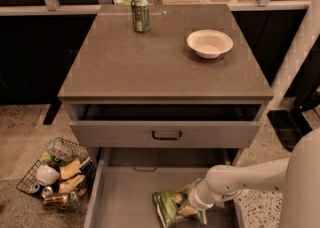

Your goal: Pick green can from middle drawer and place on counter

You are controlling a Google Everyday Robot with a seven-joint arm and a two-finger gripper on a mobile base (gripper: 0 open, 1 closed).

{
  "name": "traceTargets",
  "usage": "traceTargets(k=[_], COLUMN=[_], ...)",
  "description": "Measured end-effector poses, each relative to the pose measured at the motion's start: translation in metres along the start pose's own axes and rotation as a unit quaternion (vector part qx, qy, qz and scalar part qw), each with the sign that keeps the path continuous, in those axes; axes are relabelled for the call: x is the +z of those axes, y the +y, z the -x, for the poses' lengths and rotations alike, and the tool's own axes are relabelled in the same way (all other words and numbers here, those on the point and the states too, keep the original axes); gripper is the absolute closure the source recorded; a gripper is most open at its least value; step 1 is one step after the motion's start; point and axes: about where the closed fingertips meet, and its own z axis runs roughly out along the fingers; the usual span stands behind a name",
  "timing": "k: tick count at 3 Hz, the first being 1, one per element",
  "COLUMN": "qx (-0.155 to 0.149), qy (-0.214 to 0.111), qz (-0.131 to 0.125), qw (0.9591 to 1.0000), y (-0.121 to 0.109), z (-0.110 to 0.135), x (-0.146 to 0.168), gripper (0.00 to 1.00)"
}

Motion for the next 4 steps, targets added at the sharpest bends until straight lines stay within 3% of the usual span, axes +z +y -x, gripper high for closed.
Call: traceTargets(k=[1,3,4], qx=[0.000,0.000,-0.033], qy=[0.000,0.000,-0.011], qz=[0.001,0.001,0.018], qw=[1.0000,1.0000,0.9992], y=[0.001,0.001,0.012], z=[0.000,0.001,0.030], x=[0.001,0.000,-0.020], gripper=[1.00,1.00,1.00])
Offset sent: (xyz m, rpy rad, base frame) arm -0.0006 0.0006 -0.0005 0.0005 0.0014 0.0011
